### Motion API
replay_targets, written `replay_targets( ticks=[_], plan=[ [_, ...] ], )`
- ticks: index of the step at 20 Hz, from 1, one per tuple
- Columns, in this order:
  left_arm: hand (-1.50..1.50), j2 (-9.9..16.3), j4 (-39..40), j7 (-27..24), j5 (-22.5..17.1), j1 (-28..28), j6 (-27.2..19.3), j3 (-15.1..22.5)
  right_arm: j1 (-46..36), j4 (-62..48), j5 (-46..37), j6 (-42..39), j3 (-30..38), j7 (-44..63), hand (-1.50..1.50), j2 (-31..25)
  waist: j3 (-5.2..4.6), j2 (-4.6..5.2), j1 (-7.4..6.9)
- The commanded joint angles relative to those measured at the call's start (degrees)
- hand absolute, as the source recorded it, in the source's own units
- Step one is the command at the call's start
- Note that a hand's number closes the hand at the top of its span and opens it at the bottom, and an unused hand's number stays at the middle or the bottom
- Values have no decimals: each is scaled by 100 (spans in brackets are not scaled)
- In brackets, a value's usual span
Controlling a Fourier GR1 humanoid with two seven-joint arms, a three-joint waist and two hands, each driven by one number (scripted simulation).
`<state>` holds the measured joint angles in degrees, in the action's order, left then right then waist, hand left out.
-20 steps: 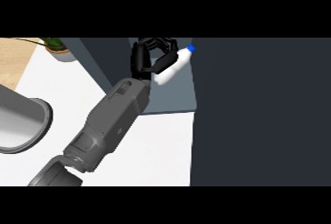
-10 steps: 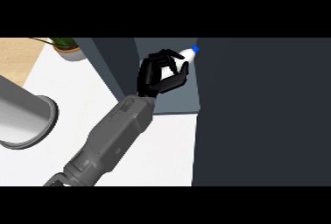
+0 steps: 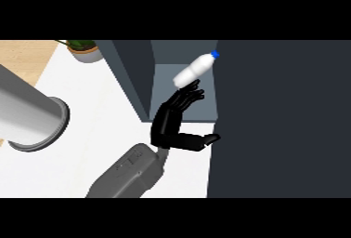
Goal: Pick up the bottled water, place it into the cabinet and close the cabinet
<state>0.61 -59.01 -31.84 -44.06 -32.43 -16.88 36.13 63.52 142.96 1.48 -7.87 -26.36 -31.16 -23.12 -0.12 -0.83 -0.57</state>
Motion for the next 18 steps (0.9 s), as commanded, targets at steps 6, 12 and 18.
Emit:
replay_targets(
  ticks=[6,12,18],
  plan=[
    [-150,1233,-2402,-248,231,2419,-344,551,315,969,-392,252,5,248,-150,-284,-1,-14,-189],
    [-150,2178,-3154,-654,5,3475,328,337,-145,688,-1134,-398,-241,201,150,-1201,-17,-12,-239],
    [-150,3052,-3542,-1057,-4,4069,910,81,-744,932,-1499,-714,-299,395,150,-1916,-38,-20,-233]
  ],
)
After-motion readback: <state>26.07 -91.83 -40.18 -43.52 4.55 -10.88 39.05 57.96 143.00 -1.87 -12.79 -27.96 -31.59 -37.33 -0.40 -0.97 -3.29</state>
